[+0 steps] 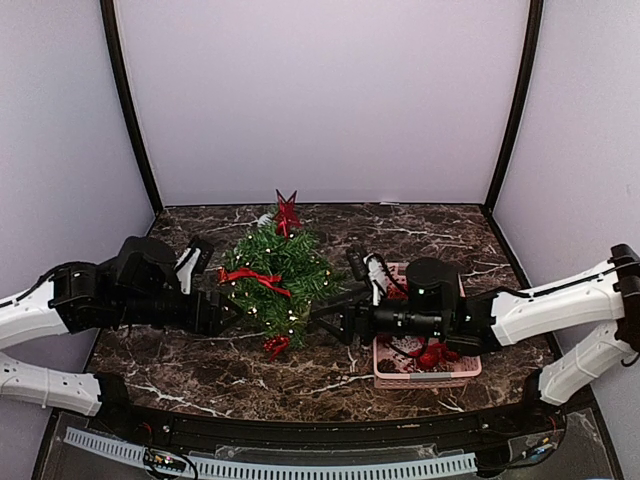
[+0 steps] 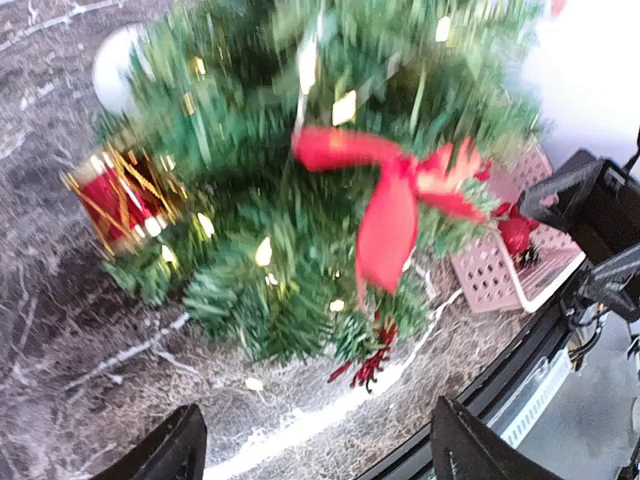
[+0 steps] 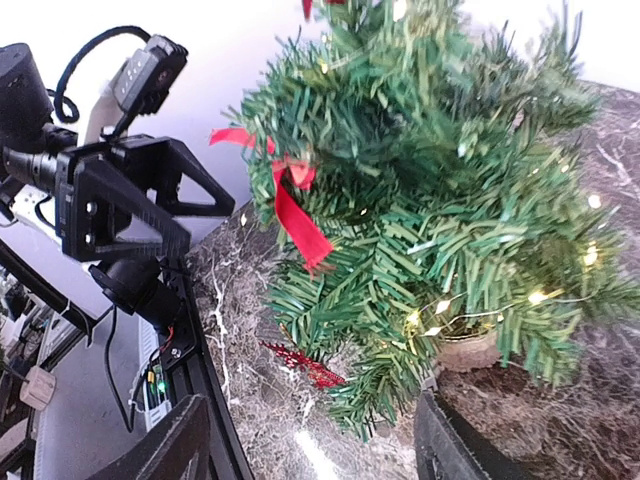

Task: Decorate the small christmas tree
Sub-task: Reset both arms

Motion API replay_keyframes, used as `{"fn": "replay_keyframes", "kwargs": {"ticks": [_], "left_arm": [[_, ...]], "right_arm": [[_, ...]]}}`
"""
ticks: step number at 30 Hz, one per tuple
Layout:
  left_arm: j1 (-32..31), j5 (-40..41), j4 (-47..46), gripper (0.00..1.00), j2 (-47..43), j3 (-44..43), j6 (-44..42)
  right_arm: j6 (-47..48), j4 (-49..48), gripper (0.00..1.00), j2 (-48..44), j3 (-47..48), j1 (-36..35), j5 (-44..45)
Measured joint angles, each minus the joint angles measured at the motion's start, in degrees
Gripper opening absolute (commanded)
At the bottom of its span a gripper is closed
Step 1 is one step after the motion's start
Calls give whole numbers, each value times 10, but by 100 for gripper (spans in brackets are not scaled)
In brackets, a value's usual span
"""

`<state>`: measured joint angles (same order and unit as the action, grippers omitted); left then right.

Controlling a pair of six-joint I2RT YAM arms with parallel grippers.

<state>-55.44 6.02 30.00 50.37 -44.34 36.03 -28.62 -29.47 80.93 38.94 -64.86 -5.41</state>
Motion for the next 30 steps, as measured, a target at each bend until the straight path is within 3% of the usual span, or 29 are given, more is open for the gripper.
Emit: {"fn": "replay_keyframes", "kwargs": {"ticks": [6, 14, 24, 30], "left_arm": [[76, -34, 56, 83, 9, -121, -54], [201, -75, 57, 86, 101, -238, -151], [367, -92, -107, 88, 221, -233, -210], [494, -128, -247, 89, 276, -166, -221]], "right_arm": [[5, 76, 79, -73, 8, 10, 29], [18, 191, 85, -77, 99, 82, 75], [17, 209, 86, 40, 166, 231, 97], [29, 205, 86, 74, 156, 345, 96]]}}
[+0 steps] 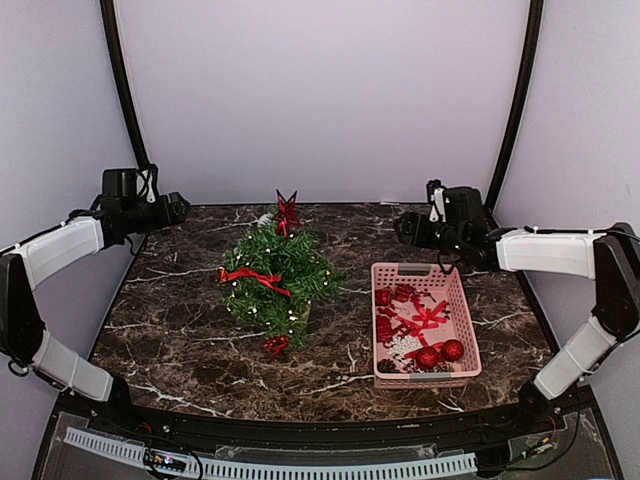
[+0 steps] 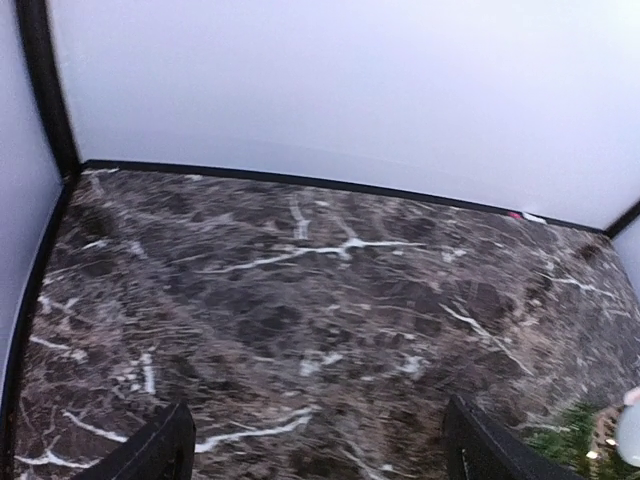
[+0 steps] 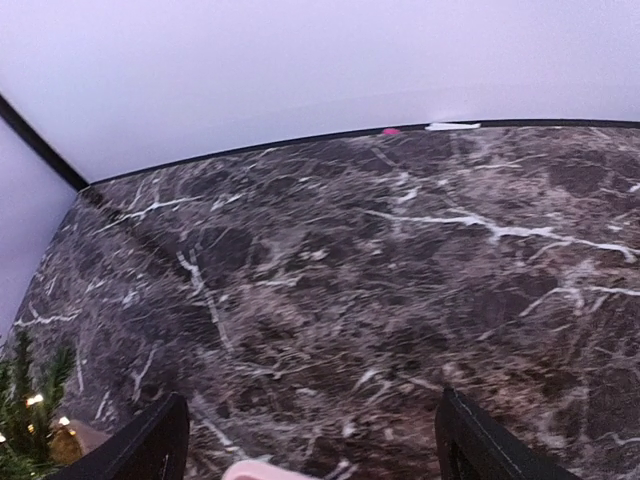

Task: Decorate the small christmas tree
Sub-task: Reset both arms

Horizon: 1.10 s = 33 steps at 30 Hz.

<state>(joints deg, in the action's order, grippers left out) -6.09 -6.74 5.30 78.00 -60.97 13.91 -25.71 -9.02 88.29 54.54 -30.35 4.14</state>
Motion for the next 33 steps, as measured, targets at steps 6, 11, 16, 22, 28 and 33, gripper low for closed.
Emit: {"fn": "replay_keyframes", "kwargs": {"ticks": [6, 11, 16, 22, 28, 33], "left_arm": [[131, -18, -139, 91, 25, 135, -8], [195, -23, -255, 92, 10, 265, -9], [220, -13, -358, 96, -35, 386, -13], [219, -27, -452, 99, -47, 439, -24], [207, -29, -503, 99, -46, 441, -33], [205, -29, -524, 99, -39, 442, -41]], "right_arm": [[17, -34, 86, -31, -78, 118, 0], [47, -48, 87, -100, -155, 185, 16], [72, -103, 87, -202, -261, 242, 25], [99, -198, 88, -294, -386, 284, 49], [130, -312, 90, -329, -469, 286, 83], [134, -367, 89, -311, -476, 286, 91]]}}
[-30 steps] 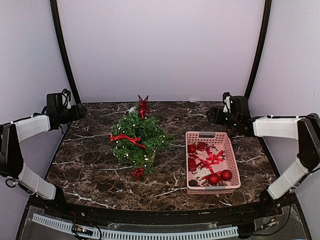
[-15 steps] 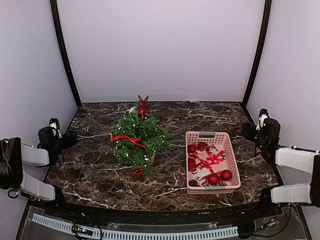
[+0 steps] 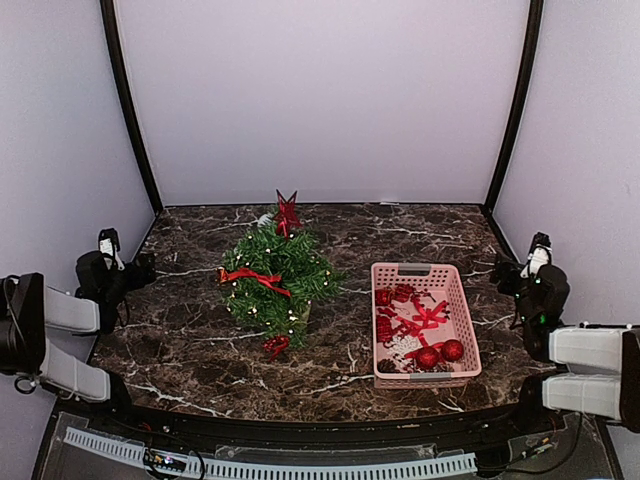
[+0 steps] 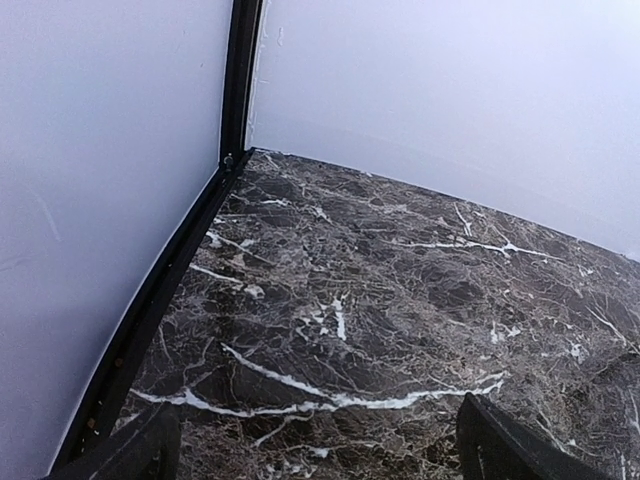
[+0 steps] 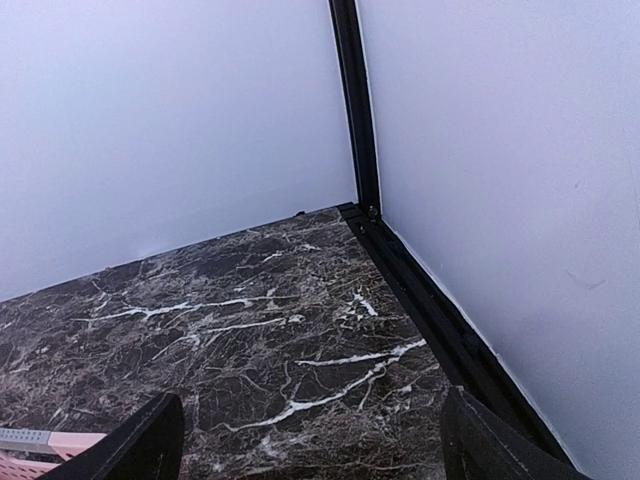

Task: Decorate the small christmas tree
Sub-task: Reset both arms

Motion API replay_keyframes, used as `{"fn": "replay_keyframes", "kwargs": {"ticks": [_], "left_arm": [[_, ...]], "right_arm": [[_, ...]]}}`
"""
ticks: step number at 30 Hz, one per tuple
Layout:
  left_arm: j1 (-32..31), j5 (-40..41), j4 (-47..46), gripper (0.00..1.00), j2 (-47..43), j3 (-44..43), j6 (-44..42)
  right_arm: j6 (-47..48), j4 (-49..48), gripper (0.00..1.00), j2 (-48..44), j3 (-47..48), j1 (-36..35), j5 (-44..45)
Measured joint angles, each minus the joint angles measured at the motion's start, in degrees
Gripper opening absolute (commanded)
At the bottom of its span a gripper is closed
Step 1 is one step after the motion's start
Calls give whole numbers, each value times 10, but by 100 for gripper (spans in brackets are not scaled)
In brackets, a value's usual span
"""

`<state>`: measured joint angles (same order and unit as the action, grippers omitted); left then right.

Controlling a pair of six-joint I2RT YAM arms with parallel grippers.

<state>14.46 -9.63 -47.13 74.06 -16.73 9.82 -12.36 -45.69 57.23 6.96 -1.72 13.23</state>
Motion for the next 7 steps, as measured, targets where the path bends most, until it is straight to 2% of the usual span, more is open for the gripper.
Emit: {"fn": "replay_keyframes", "kwargs": {"ticks": [7], "left_arm": [[0, -2, -18, 99, 5, 3, -2]], "right_arm": [[2, -23, 89, 24, 0, 0, -1]]}}
